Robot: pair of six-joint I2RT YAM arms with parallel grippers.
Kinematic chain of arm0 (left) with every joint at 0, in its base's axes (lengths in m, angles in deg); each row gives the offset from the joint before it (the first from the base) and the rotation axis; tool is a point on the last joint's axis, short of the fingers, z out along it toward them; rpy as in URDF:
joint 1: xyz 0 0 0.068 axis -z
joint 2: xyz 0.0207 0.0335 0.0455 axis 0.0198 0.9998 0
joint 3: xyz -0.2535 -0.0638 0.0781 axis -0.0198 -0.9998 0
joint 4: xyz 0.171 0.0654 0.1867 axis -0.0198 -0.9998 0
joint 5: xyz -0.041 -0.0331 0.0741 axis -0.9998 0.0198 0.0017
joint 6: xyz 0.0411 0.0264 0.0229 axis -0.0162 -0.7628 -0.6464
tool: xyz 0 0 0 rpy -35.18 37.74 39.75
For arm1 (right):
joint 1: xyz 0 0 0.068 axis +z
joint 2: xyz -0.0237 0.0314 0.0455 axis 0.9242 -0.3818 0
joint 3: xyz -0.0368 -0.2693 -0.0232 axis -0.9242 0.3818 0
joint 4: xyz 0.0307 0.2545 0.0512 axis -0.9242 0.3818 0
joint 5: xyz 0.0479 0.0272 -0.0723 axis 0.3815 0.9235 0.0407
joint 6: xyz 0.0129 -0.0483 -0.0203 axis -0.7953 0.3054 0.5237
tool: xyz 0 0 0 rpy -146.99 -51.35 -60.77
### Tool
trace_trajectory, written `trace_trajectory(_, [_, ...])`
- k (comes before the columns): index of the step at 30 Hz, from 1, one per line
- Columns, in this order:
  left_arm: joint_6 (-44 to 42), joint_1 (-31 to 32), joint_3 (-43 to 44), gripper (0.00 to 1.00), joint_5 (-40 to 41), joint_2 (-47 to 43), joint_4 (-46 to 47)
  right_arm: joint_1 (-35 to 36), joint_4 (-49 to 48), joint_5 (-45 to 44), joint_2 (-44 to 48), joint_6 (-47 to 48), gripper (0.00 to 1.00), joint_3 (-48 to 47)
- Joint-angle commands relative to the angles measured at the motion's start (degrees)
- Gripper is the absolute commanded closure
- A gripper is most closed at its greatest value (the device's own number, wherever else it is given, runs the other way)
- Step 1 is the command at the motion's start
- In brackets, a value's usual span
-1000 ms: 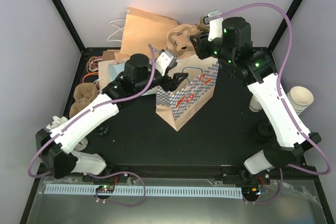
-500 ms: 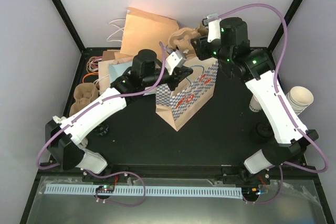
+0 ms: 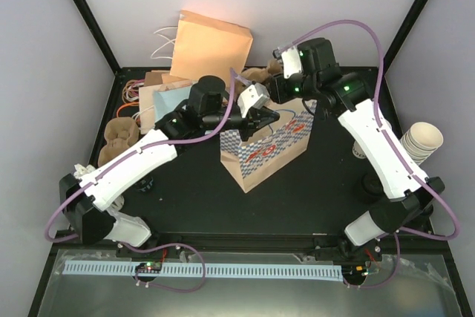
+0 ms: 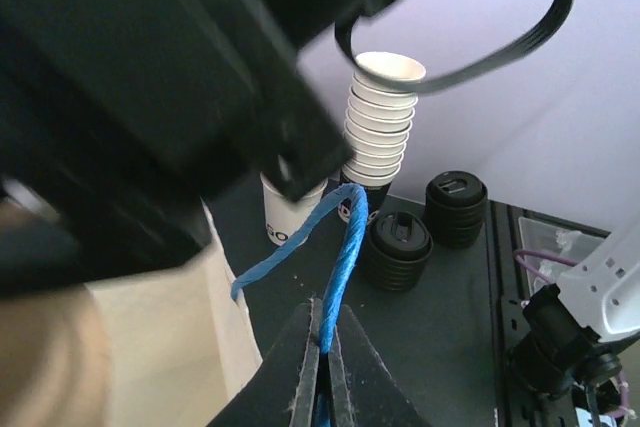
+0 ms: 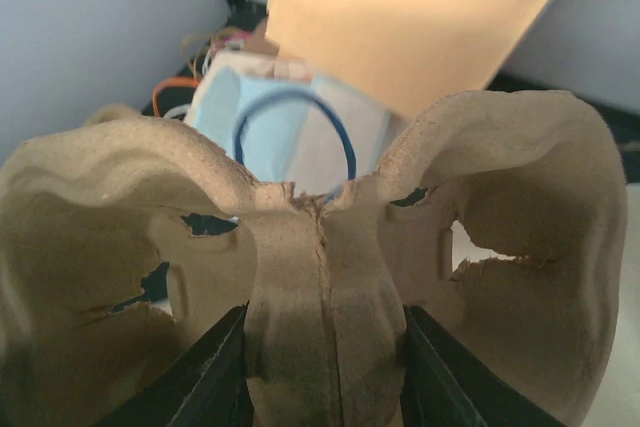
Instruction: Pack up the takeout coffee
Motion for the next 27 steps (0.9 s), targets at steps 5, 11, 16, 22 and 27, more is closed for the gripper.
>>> trace_trajectory(5, [-0.92, 1.42, 2.25, 0.98, -1.85, -3.77, -1.82, -0.10, 2.04, 0.17, 6.81, -0.36, 0.59, 10.74])
trace_trajectory(11, [-2.13, 2.02, 2.25, 0.99, -1.56, -5.14, -3.98, -0.12, 5.19, -1.94, 8.78, 0.73, 0.59, 13.89])
trace_trajectory(16, [-2.34, 2.51, 1.80, 0.98, -1.53, -5.90, -4.76, -0.13, 6.30, -0.71, 10.90, 1.35, 0.59, 15.57])
trace_trajectory(22, [-2.90, 3.06, 0.76, 0.99, -1.50, -5.67, -4.51, -0.02, 8.42, 0.82, 13.59, 2.65, 0.59, 16.61])
trace_trajectory(27, [-2.76, 3.39, 0.58, 0.98, -2.07, -5.17, -3.99, -0.05, 8.19, 0.30, 16.08, 2.25, 0.59, 18.73])
